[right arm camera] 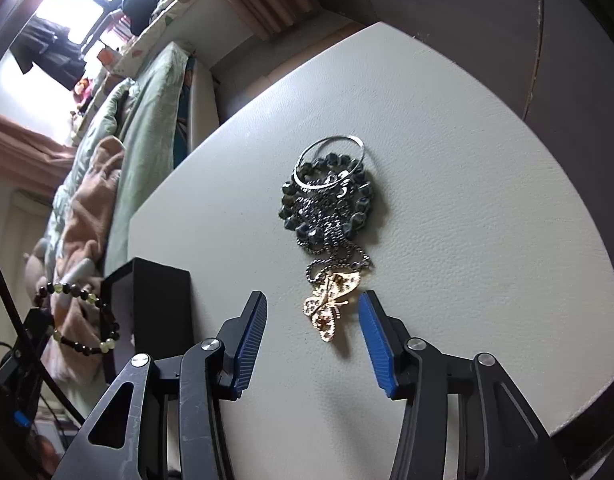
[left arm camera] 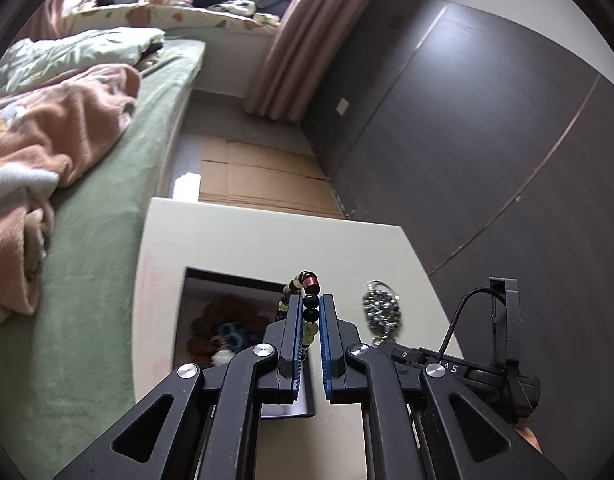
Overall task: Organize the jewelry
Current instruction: 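Carry the dark beaded bracelet into the black box and open the left gripper, then grasp the gold butterfly charm with the right gripper and drop it into the box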
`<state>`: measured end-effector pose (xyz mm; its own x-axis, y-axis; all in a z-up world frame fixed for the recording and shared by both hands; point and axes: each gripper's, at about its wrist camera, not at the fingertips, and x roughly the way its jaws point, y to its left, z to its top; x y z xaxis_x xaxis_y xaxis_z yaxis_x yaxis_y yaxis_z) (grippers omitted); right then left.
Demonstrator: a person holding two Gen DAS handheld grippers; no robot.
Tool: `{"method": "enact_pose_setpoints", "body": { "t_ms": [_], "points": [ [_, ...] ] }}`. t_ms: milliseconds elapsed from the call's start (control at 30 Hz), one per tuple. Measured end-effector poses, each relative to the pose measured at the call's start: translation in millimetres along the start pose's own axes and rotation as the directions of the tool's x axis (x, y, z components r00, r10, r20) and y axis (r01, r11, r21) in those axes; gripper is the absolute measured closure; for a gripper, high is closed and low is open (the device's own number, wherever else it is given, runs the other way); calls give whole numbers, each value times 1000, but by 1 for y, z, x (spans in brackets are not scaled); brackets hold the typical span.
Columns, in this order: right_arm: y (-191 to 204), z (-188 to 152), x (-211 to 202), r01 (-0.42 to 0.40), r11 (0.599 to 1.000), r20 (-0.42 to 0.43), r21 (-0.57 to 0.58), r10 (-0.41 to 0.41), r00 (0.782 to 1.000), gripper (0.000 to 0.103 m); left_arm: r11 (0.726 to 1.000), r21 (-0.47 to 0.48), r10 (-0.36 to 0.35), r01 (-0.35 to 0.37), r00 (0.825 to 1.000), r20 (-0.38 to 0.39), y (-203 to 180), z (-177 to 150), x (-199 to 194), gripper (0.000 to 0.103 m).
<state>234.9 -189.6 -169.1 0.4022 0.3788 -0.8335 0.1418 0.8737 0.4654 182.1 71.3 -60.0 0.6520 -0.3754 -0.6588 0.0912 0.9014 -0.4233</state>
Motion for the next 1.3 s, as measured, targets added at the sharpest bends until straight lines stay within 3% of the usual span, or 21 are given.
{"method": "enact_pose_setpoints", "body": {
  "t_ms": [133, 300, 367, 400, 433, 467, 500, 667, 900, 1133, 1300],
  "points": [
    [5, 0, 7, 32, 999, -10, -14, -32, 999, 59, 1000, -29, -11, 11, 1000, -7, 7, 1, 2, 95],
    [12, -2, 8, 84, 995, 9, -53, -84, 996, 66, 998, -57, 31, -33, 999, -44, 13, 3, 7, 94],
    [13, -2, 8, 103, 992, 16, -68, -102, 995, 70, 996, -71, 53, -57, 996, -68, 17, 2, 10, 85],
    [13, -2, 8, 112, 991, 19, -74, -111, 994, 77, 995, -76, 54, -59, 996, -70, 18, 1, 11, 58],
    [12, -2, 8, 131, 988, 24, -80, -130, 991, 87, 995, -82, 52, -57, 996, -66, 20, 1, 11, 22],
    [10, -2, 7, 145, 986, 27, -79, -144, 989, 87, 995, -88, 49, -54, 997, -57, 20, 2, 9, 7],
    [8, -2, 6, 136, 988, 27, -72, -134, 991, 88, 994, -96, 47, -50, 998, -39, 21, 2, 6, 0],
    [0, -3, 2, 96, 995, 15, -36, -95, 995, 89, 988, -138, 67, -70, 997, -23, 31, 4, 3, 0],
    [-1, -7, -11, -40, 999, 30, 2, 40, 999, 89, 984, -150, 97, -100, 995, -27, 35, 5, 4, 0],
    [31, -17, -39, -185, 977, 93, -108, 195, 976, 89, 980, -135, 139, -144, 989, -45, 35, 4, 7, 0],
    [57, -25, -45, -264, 950, 92, -165, 281, 955, 89, 972, -152, 172, -177, 984, -43, 41, 4, 6, 0]
  ]
}}
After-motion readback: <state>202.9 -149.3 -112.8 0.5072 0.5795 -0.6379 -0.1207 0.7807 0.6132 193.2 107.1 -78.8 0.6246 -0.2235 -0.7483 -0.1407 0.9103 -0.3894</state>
